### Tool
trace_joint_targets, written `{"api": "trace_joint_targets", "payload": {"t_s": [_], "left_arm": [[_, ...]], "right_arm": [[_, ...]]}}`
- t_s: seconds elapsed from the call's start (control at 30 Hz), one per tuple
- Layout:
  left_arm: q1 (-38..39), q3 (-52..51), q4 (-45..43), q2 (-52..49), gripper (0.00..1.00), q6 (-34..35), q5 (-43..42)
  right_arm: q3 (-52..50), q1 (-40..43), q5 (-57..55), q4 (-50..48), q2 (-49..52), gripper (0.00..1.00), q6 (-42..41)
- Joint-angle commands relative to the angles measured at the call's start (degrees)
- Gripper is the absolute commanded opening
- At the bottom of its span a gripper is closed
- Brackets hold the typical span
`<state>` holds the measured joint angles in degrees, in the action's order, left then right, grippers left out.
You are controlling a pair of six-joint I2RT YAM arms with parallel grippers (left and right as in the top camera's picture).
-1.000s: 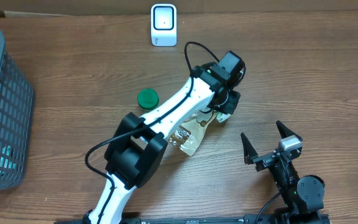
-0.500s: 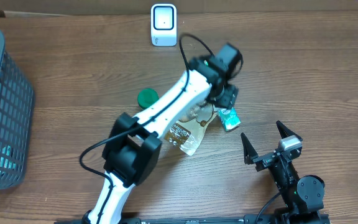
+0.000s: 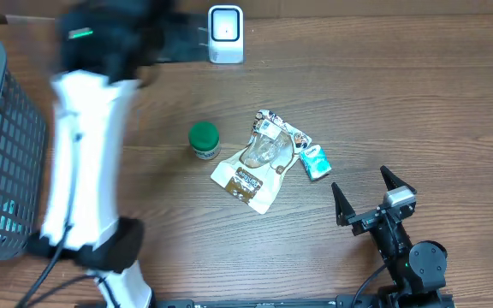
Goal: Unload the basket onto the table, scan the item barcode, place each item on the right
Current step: 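Move the left gripper back down into the basket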
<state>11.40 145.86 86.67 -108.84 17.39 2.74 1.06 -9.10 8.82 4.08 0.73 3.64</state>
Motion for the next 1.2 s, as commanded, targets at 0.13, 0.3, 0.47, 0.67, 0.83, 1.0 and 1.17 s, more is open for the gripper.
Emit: {"api": "trace_joint_targets", "payload": {"t_s": [0.13,0.3,0.47,0.67,0.83,1.0,1.17], "left_arm": [[-24.37,0.55,9.07,4.11,0.77,7.63,3.23],[-40.06,0.48,9.75,3.06,0.79,14.21,4.35],[-50.53,0.46,10.12,1.36,0.79,14.93,4.74],[-56.52,-7.98,8.17,0.35,0.80,12.33,5.35],[-57.18,-21.44,3.17,0.35,0.77,10.40,7.61],[-57.31,-32.35,-3.69,0.35,0.78,9.27,8.63],[-57.83,-40.00,-10.54,0.35,0.80,6.19,8.68]], "right_arm": [[-0.61,-0.20,0.26,-0.28,-0.57,1.00,-0.26],[-0.61,-0.20,0.26,-0.28,-0.57,1.00,-0.26],[-0.61,-0.20,0.26,-0.28,-0.57,1.00,-0.26],[-0.61,-0.20,0.26,-0.28,-0.57,1.00,-0.26],[-0.61,-0.20,0.26,-0.28,-0.57,1.00,-0.26],[-0.61,-0.20,0.26,-0.28,-0.57,1.00,-0.26],[-0.61,-0.20,0.26,-0.28,-0.57,1.00,-0.26]]}}
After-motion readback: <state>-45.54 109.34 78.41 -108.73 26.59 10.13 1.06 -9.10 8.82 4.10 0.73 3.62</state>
